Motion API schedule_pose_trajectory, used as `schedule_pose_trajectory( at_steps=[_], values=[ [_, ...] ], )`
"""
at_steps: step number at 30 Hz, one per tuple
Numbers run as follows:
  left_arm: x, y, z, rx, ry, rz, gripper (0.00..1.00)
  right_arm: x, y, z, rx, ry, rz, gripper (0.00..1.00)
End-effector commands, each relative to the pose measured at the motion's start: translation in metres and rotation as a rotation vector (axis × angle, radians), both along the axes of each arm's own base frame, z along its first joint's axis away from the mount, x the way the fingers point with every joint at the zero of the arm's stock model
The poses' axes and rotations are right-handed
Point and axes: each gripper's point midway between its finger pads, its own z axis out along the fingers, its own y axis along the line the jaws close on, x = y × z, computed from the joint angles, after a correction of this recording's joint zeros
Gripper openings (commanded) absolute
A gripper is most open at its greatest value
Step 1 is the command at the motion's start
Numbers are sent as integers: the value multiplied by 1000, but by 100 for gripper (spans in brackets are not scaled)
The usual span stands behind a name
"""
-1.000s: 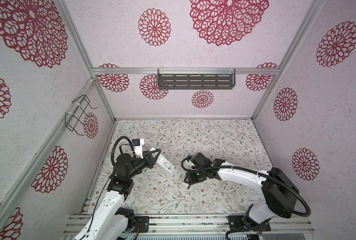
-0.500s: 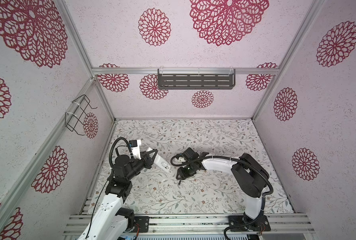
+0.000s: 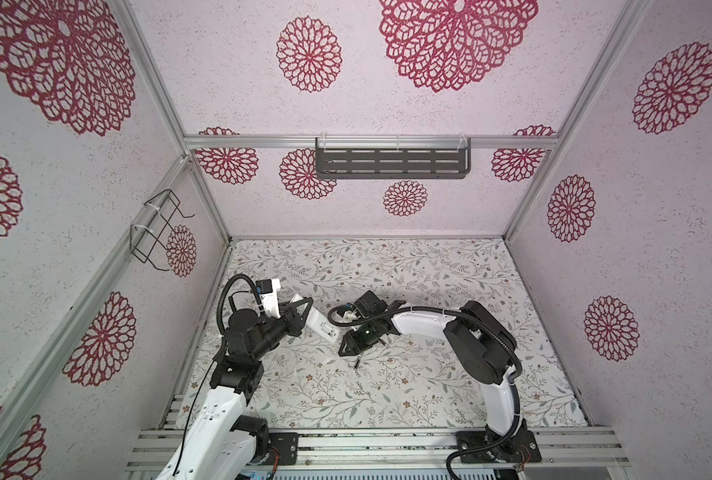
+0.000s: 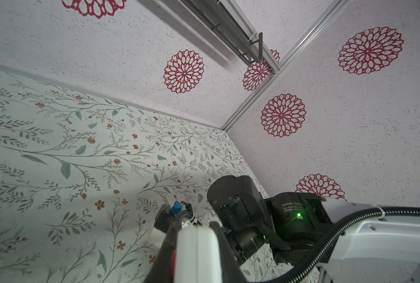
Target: Load the batteries into the remote control
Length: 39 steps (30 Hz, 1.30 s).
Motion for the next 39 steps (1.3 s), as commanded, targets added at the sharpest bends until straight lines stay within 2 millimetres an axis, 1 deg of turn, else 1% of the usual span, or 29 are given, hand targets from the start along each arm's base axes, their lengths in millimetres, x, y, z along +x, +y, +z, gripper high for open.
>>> schedule_pose_trajectory(
  at_steps=[1, 5, 8, 11, 16, 20, 23, 26, 27, 29, 31, 35, 39],
  values=[
    [0, 1, 24, -6, -77, -2, 0, -17, -28, -25, -120, 34, 14, 37],
    [2, 0, 23, -7, -69, -7, 0, -32, -48, -29, -155, 55, 12, 37],
    [2, 0, 22, -8, -67, -8, 0, -43, -62, -27, -178, 59, 17, 37],
    [2, 0, 21, -10, -67, -8, 0, -49, -77, -27, -215, 52, 16, 37],
    [2, -1, 21, -14, -65, -15, 0, -53, -94, -24, -255, 31, 4, 39],
    [2, -1, 21, -14, -66, -15, 0, -59, -102, -19, -242, 3, 23, 46],
    [3, -2, 20, -14, -64, -16, 0, -69, -105, -9, -210, -52, 93, 53],
    [4, -3, 19, -20, -60, -24, 0, -74, -115, -6, -244, -101, 151, 59],
    [4, -4, 19, -19, -59, -26, 0, -73, -120, -7, -264, -120, 159, 60],
    [4, -4, 19, -20, -58, -26, 0, -76, -123, -6, -272, -150, 186, 62],
    [3, -4, 19, -22, -57, -27, 0, -81, -121, -2, -274, -207, 228, 64],
    [3, -4, 20, -23, -60, -27, 0, -86, -118, 9, -276, -357, 270, 67],
    [3, -4, 19, -24, -57, -31, 0, -98, -124, 20, -269, -433, 315, 69]
  ],
)
